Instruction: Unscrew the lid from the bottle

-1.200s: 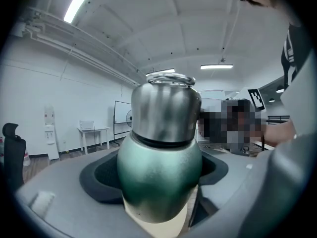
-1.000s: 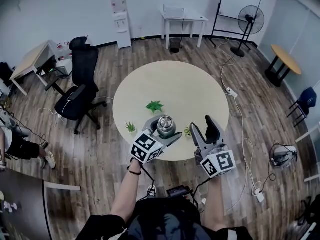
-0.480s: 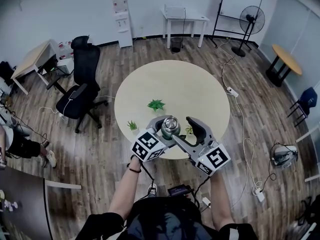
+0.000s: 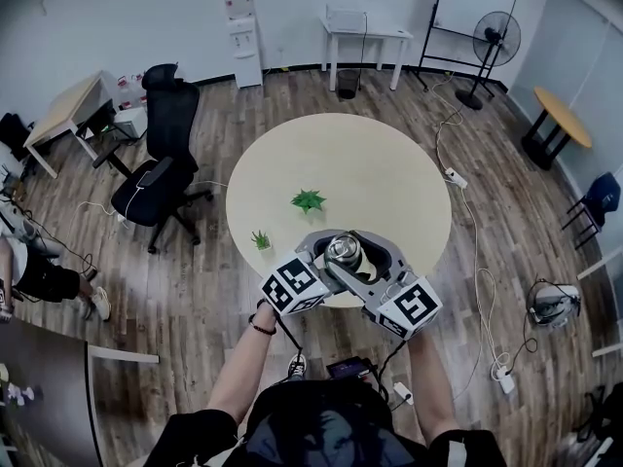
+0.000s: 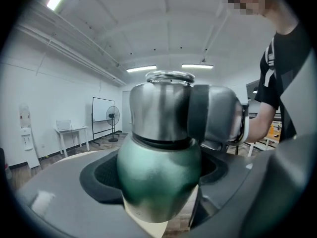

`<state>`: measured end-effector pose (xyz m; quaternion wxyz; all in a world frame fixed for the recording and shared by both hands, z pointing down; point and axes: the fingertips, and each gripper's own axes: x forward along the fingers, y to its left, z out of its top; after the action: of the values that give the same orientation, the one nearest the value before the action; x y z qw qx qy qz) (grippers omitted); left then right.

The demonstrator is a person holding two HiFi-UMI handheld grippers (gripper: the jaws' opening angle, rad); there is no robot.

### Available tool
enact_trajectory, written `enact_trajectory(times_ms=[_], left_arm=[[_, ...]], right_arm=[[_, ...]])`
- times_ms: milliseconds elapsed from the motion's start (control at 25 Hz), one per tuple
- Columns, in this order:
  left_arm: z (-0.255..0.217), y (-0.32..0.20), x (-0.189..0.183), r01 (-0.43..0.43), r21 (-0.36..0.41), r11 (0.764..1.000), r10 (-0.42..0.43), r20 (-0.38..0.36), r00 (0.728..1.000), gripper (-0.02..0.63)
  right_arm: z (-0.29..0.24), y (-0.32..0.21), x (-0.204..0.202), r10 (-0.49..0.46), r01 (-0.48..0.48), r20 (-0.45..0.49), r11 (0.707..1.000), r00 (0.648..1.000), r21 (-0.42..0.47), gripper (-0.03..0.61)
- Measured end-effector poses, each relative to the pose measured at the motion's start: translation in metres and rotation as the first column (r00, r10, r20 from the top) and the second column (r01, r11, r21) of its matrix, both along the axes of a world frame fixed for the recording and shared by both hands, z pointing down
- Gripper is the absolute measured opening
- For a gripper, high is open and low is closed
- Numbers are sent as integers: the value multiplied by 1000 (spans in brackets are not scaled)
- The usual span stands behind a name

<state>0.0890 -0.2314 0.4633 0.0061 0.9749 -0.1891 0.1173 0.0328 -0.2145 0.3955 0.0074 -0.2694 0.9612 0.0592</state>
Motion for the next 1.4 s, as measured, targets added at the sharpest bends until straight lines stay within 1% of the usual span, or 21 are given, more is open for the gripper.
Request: enact_trajectory(times_ms=[40, 120, 240, 320, 360, 400, 440, 520, 600, 680, 760, 800, 840, 920, 1000, 1080, 1120, 1200, 1280, 1360, 1400], left_arm=[[-2, 4, 0, -26, 5, 1000, 26, -2, 1000, 396], [-9, 17, 1, -102, 21, 995, 102, -7, 995, 396], [-18, 44, 2, -247, 39, 968, 247, 4, 969, 396], [-20, 56, 3, -313, 31, 949, 313, 6, 950, 396], [-21, 57, 3, -318, 27, 948, 318, -1, 948, 396], [-21, 54, 2, -301, 26, 953, 301, -12, 954, 396], [-20, 46, 0, -261, 27, 965, 262, -26, 965, 396], [-17, 27, -4, -139, 31, 990, 140, -47, 989, 396], [-11, 8, -8, -6, 31, 1000, 8, -42, 999, 396], [-5, -8, -11, 101, 34, 994, -100, -23, 995, 396], [-1, -19, -13, 184, 40, 982, -184, -7, 983, 396], [1, -22, -13, 216, 41, 975, -217, -1, 976, 396], [2, -24, -12, 242, 41, 969, -242, 4, 970, 396], [5, -24, -11, 259, 37, 965, -260, 5, 966, 396], [6, -20, -10, 215, 35, 976, -215, -3, 977, 396], [0, -8, -7, 110, 38, 993, -109, -14, 994, 396], [-4, 0, -6, 45, 43, 998, -44, -18, 999, 396], [-13, 17, -4, -89, 61, 994, 90, -12, 996, 396], [-18, 31, -5, -194, 72, 978, 194, 7, 981, 396], [-20, 36, -6, -239, 65, 969, 239, 10, 971, 396], [-21, 33, -7, -234, 58, 971, 234, 2, 972, 396]], right_arm=[[-2, 4, 0, -36, 36, -3, 999, 999, 3, 258], [-8, 15, -1, -138, 138, -10, 990, 990, 8, 258], [-18, 38, -1, -309, 309, -15, 951, 951, -10, 258], [-20, 47, -1, -377, 377, -5, 926, 926, -39, 259], [-20, 46, -2, -383, 382, 5, 922, 924, -53, 259], [-19, 42, -2, -366, 367, 21, 928, 930, -65, 263], [-17, 35, -3, -329, 332, 41, 940, 943, -74, 275], [-13, 20, -3, -223, 229, 81, 970, 972, -80, 308], [-10, 10, -2, -118, 125, 99, 990, 988, -71, 304], [-3, 1, -6, -32, 35, 54, 998, 998, -51, 307], [4, -8, -9, 54, -54, -2, 998, 999, -27, 302], [7, -12, -8, 95, -95, -12, 995, 995, -20, 297], [8, -16, -6, 129, -129, -11, 991, 992, -19, 272], [10, -18, -4, 151, -151, -1, 988, 989, -21, 265], [8, -13, -5, 94, -94, -3, 995, 996, -13, 264], [3, -3, -6, -24, 24, -7, 1000, 1000, 0, 264], [-1, 4, -6, -94, 94, -7, 996, 996, 2, 263], [-9, 16, -7, -227, 227, -5, 974, 974, -2, 264], [-15, 27, -9, -319, 319, 0, 948, 948, -11, 264], [-18, 29, -11, -346, 347, 18, 938, 938, -23, 264], [-19, 26, -12, -333, 334, 33, 942, 942, -30, 264]])
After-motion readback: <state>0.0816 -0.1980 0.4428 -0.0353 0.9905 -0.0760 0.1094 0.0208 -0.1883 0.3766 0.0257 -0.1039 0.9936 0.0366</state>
